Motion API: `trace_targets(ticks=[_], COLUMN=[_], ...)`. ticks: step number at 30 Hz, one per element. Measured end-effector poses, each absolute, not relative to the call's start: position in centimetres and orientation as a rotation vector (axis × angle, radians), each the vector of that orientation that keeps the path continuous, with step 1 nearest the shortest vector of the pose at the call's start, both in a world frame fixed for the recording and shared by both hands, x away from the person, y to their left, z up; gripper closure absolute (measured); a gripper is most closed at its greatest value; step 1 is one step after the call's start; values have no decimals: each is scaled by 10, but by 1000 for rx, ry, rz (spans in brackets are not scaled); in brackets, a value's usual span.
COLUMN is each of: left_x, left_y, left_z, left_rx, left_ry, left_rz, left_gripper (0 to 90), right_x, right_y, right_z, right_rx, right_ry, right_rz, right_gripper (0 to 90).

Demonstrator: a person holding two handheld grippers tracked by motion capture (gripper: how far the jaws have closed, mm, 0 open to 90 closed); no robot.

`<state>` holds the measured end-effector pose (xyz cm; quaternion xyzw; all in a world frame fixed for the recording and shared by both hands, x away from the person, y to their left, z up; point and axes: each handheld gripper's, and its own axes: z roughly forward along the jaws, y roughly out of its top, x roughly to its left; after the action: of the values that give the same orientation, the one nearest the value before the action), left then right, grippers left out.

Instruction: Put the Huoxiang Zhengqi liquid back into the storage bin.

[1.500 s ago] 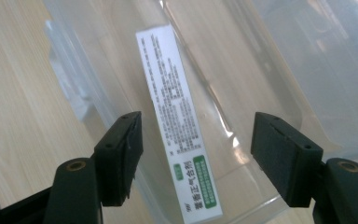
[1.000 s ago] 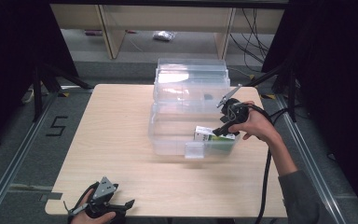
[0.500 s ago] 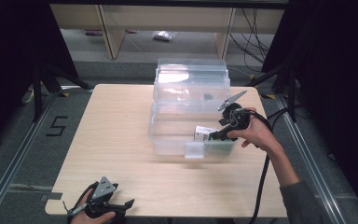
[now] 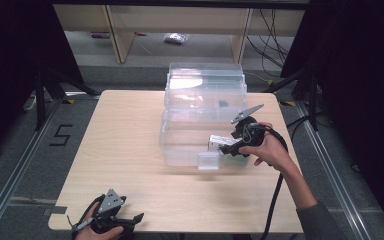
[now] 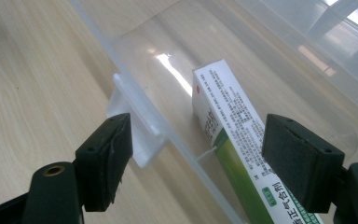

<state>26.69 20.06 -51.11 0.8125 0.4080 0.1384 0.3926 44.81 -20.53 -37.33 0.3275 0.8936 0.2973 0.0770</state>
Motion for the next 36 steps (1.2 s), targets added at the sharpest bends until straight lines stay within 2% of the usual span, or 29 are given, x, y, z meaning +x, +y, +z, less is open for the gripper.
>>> trace_targets(ticks=[36], left_x=[267], left_y=[201], left_z=[-511], left_rx=[2079], left_ry=[1026], left_rz=[354], left_gripper=[155], right_x=[408], right_y=[-208], right_z=[-385], right_rx=[910], right_ry=[2643], right_rz=[1045], right_gripper=[250])
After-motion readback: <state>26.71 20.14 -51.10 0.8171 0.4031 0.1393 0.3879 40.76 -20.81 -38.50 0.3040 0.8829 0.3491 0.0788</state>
